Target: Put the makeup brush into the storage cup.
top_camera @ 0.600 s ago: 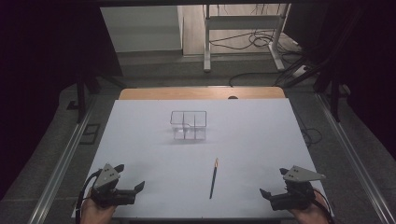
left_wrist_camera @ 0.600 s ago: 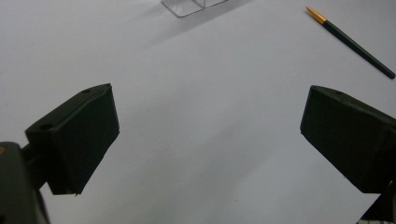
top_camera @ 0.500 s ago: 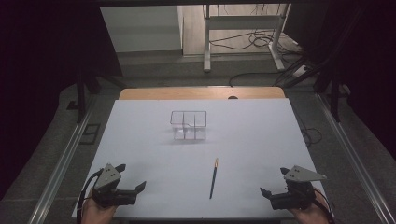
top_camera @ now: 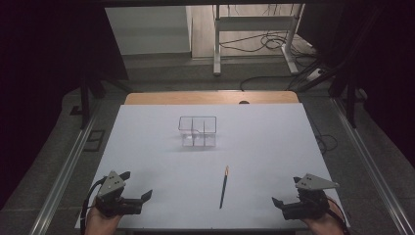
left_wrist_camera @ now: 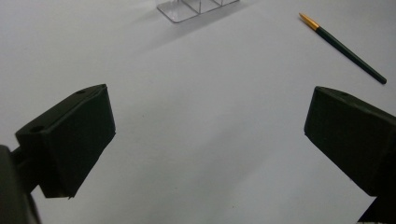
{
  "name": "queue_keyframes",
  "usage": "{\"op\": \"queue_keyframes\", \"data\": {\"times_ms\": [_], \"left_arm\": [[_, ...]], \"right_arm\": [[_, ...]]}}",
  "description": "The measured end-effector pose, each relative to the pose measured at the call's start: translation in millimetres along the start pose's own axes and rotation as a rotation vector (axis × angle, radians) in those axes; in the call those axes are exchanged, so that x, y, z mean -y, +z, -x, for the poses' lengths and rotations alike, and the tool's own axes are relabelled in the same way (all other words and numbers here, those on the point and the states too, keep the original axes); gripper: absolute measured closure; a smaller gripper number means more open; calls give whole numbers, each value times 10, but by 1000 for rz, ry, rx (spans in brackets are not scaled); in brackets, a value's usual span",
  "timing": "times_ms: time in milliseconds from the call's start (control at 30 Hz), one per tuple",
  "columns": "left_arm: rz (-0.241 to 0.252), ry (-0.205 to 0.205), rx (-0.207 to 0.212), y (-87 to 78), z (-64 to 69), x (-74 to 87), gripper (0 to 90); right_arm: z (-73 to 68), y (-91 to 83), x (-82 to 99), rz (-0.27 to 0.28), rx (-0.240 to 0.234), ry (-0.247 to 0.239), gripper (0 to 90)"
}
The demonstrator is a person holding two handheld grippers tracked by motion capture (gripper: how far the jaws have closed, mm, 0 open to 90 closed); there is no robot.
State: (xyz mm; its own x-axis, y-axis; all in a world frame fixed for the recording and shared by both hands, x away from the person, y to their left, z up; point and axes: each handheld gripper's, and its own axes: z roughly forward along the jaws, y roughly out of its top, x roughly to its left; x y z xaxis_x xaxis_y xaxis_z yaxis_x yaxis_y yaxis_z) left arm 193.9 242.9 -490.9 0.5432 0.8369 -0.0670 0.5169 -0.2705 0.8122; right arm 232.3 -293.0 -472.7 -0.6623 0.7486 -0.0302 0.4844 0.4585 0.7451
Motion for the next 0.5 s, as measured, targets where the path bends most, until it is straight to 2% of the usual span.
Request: {"op": "queue_keyframes", "data": {"times_ms": [167, 333, 400, 500], "left_arm": [[7, -15, -14, -11, -21, 4, 3], [12, -26, -11, -17, -36, 8, 0], [9, -23, -7, -13, -32, 7, 0], [3, -14, -3, -3, -21, 7, 0]], "right_arm": [[-2, -9, -9, 6, 1, 11, 0], [-19, -11, -30, 6, -34, 51, 0], [-35, -18, -50, 11, -48, 52, 0], [-76, -10, -79, 8, -57, 29, 2]]}}
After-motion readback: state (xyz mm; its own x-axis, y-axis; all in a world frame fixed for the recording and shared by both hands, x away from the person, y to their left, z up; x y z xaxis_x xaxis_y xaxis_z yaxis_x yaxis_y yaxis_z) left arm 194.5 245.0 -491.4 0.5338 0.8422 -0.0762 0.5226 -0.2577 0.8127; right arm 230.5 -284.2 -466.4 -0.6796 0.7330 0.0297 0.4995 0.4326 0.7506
